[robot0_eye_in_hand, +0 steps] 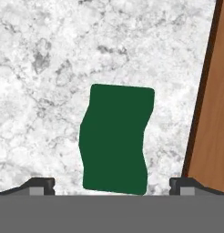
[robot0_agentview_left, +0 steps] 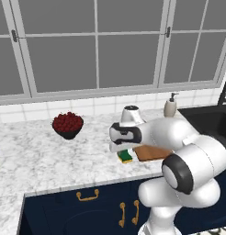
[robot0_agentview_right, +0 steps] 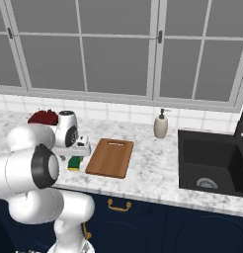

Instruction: Pick up the sponge from the counter and clean the cutting board by briefly scrubbing or pressing down on the cutting board. Once finished, release the sponge.

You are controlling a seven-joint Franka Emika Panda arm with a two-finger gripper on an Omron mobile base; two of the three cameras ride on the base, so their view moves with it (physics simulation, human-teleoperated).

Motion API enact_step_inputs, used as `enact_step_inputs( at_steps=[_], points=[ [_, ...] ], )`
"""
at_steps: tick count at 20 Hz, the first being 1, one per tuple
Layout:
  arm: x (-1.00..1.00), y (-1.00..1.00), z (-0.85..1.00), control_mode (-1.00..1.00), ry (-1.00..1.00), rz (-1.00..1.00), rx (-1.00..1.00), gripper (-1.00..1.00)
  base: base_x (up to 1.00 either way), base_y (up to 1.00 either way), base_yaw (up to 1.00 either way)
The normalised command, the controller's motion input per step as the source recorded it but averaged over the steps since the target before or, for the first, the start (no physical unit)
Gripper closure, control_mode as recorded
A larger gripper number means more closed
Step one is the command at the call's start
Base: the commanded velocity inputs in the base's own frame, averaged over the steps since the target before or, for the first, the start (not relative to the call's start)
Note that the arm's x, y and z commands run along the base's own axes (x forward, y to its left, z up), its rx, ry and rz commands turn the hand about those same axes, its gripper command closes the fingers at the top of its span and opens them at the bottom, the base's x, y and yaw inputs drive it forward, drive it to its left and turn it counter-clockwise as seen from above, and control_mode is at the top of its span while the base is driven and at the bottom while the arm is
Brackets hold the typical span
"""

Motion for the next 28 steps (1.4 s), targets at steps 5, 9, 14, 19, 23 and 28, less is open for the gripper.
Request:
enact_step_inputs(
  at_steps=[5,9,14,19,23,28],
  points=[
    [0.09,0.0,-0.29,-1.0,0.0,0.0,0.0,-1.0,0.0,0.0,0.0],
    [0.05,0.0,-0.32,-1.0,0.0,0.0,0.0,-1.0,0.0,0.0,0.0],
    [0.0,0.03,-0.29,-1.0,0.0,0.0,0.0,-1.0,0.0,0.0,0.0],
    [0.0,0.05,-0.23,-1.0,0.0,0.0,0.0,1.0,0.0,0.0,0.0],
    [-0.03,-0.01,0.11,-1.0,-0.01,0.0,0.01,1.0,0.0,0.0,0.0],
    [-0.16,-0.14,0.34,-1.0,-0.1,-0.04,0.04,1.0,0.0,0.0,0.0]
  ],
)
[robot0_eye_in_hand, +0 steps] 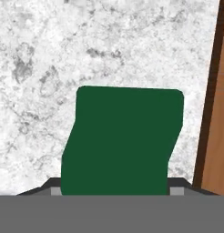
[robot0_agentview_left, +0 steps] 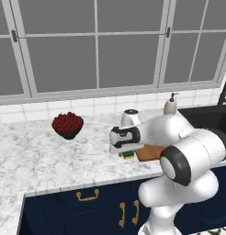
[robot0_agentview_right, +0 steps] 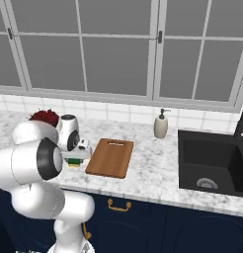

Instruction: Pick up the sponge from the counter and clean the cutting board by briefly scrubbing or pressing down on the cutting board. Once finished, release the sponge.

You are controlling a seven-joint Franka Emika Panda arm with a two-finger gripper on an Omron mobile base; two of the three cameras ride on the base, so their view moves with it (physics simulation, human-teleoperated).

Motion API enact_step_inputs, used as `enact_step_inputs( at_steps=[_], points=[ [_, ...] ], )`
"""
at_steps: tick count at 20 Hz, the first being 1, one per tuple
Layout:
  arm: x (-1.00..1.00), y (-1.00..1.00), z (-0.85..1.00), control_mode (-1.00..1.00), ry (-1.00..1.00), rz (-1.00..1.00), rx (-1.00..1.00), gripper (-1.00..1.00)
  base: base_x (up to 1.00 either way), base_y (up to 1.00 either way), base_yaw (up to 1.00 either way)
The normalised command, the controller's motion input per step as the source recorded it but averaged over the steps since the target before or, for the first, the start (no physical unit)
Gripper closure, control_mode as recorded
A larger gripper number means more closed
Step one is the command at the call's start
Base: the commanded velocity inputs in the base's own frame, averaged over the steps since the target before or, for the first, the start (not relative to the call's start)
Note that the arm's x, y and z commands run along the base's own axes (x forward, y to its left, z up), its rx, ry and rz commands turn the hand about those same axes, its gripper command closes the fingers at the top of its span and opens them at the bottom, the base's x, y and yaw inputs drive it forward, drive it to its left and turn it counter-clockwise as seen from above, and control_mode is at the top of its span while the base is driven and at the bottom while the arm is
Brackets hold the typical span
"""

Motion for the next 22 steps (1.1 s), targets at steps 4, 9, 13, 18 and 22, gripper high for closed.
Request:
enact_step_inputs(
  at_steps=[4,9,13,18,22],
  points=[
    [-0.21,-0.58,0.32,-1.0,-0.01,-0.12,0.01,1.0,0.0,0.0,0.0],
    [0.08,-0.74,-0.04,-1.0,0.0,-0.05,0.02,1.0,0.0,0.0,0.0],
    [0.32,-0.47,-0.23,-1.0,0.0,-0.03,0.0,1.0,0.0,0.0,0.0],
    [0.31,-0.1,-0.31,-1.0,0.0,0.0,0.0,1.0,0.0,0.0,0.0],
    [0.32,-0.02,-0.34,-1.0,0.0,0.0,0.0,1.0,0.0,0.0,0.0]
  ],
)
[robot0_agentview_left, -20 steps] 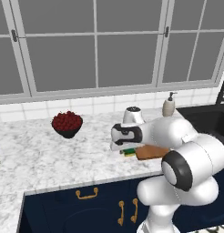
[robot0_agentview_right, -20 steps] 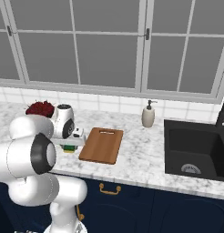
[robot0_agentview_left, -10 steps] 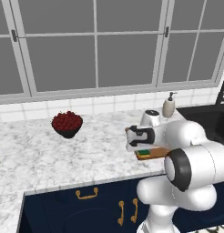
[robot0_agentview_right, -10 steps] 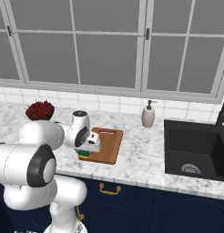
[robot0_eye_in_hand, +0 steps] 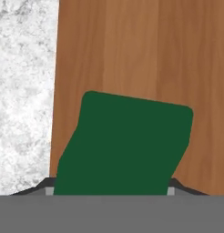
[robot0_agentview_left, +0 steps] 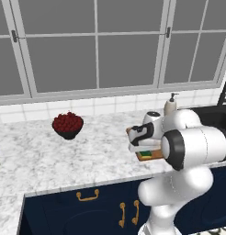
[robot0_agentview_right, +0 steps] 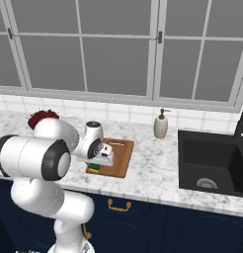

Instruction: Pick up the sponge from the counter and clean the cutting board by briefly scrubbing or pressing down on the cutting board. Once finished, release the sponge.

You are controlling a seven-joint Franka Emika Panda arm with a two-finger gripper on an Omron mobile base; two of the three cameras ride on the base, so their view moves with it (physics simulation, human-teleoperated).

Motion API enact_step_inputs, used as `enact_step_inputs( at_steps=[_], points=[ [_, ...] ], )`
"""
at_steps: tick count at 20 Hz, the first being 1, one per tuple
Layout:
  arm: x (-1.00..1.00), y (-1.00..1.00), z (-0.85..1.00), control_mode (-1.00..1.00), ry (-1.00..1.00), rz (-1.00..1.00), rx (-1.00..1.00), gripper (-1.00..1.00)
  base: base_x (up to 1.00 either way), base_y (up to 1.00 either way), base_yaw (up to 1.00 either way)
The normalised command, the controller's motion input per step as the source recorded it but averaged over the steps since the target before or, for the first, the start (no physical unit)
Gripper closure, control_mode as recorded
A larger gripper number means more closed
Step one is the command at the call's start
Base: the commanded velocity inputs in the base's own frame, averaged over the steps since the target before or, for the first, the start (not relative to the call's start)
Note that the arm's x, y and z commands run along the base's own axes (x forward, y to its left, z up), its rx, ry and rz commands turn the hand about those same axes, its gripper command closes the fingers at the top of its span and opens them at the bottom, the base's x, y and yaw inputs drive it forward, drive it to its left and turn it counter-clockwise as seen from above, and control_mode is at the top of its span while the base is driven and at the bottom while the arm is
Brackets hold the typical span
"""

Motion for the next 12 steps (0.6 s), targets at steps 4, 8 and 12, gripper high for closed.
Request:
enact_step_inputs(
  at_steps=[4,8,12],
  points=[
    [0.26,-0.02,-0.24,-1.0,-0.01,0.0,0.0,1.0,0.0,0.0,0.0],
    [0.36,0.0,-0.19,-1.0,-0.02,-0.01,0.0,1.0,0.0,0.0,0.0],
    [0.42,0.0,-0.44,-1.0,-0.09,0.0,0.0,1.0,0.0,0.0,0.0]
  ],
)
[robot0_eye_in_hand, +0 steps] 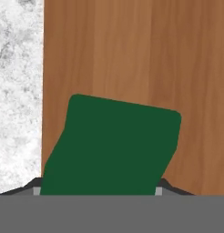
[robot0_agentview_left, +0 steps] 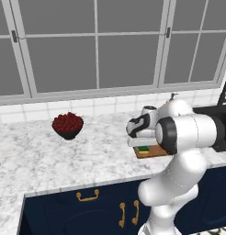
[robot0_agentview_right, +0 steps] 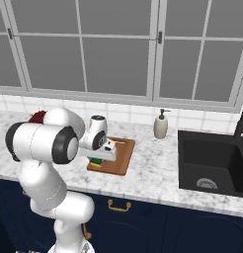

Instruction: Pick up the sponge from the counter and clean the cutting board by briefly scrubbing or pressing down on the cutting board. Once finished, release the sponge.

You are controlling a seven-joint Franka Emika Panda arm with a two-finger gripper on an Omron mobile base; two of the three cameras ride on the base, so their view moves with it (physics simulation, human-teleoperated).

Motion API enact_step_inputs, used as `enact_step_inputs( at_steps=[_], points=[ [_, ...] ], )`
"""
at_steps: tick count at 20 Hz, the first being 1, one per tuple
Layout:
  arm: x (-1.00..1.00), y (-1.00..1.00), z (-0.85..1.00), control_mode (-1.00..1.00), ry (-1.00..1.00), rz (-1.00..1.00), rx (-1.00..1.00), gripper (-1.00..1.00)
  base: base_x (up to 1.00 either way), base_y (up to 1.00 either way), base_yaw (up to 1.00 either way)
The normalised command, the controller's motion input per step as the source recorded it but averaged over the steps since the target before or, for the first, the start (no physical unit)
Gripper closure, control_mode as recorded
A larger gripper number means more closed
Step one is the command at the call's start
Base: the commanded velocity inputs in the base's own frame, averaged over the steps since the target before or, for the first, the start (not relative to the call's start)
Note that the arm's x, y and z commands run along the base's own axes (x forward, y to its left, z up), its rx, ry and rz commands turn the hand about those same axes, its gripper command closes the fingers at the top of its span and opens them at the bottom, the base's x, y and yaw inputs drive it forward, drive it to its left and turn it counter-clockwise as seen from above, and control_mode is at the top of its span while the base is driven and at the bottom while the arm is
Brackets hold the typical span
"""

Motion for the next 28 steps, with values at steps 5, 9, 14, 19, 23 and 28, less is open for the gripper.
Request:
enact_step_inputs(
  at_steps=[5,9,14,19,23,28],
  points=[
    [0.5,0.0,-0.17,-1.0,-0.02,0.0,0.0,1.0,0.0,0.0,0.0],
    [0.52,0.0,-0.17,-1.0,-0.03,0.0,0.0,1.0,0.0,0.0,0.0],
    [0.58,0.0,-0.27,-1.0,-0.09,0.0,0.0,1.0,0.0,0.0,0.0],
    [0.62,0.0,-0.29,-1.0,-0.1,0.0,0.0,1.0,0.0,0.0,0.0],
    [0.66,0.0,-0.27,-1.0,-0.11,0.0,0.0,1.0,0.0,0.0,0.0],
    [0.72,0.0,-0.28,-1.0,-0.11,0.0,0.0,1.0,0.0,0.0,0.0]
  ],
)
